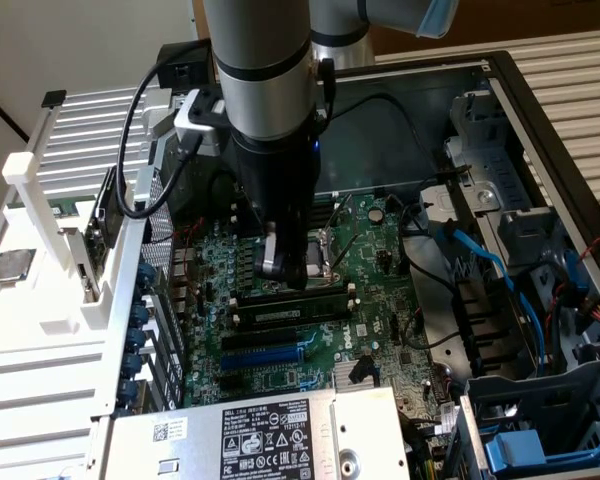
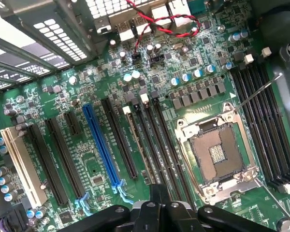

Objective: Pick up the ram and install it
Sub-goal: 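Press down the ram until it locks into place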

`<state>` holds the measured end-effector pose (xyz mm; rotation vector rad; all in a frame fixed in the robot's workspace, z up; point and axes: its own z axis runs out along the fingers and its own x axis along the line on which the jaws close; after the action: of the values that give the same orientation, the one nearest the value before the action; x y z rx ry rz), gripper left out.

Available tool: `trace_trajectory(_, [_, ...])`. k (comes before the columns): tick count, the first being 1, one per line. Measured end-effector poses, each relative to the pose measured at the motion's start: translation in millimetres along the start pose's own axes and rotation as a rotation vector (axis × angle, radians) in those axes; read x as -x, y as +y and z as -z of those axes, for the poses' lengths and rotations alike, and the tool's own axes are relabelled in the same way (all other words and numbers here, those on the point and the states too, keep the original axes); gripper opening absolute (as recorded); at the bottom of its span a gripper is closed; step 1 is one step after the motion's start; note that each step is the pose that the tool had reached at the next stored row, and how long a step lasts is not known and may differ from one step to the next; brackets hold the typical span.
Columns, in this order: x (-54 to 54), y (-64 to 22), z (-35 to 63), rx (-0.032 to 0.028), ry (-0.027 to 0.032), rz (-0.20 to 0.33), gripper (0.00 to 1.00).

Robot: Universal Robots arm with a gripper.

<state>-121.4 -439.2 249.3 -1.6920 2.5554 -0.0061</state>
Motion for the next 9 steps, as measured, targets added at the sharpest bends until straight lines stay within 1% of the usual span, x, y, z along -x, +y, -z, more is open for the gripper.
trace_trajectory(3, [0.0, 0.0, 0.0, -0.0021, 0.0008, -0.042, 0.1])
trace_trajectory(4, [0.0, 0.0, 0.0, -0.0034, 0.0011, -0.07, 0.1])
trace_trajectory(8, [0.0, 0.0, 0.0, -0.006, 0.0013, -0.127, 0.1])
trace_trajectory(9, [0.0, 0.0, -0.1, -0.0072, 0.0014, -0.155, 0.1])
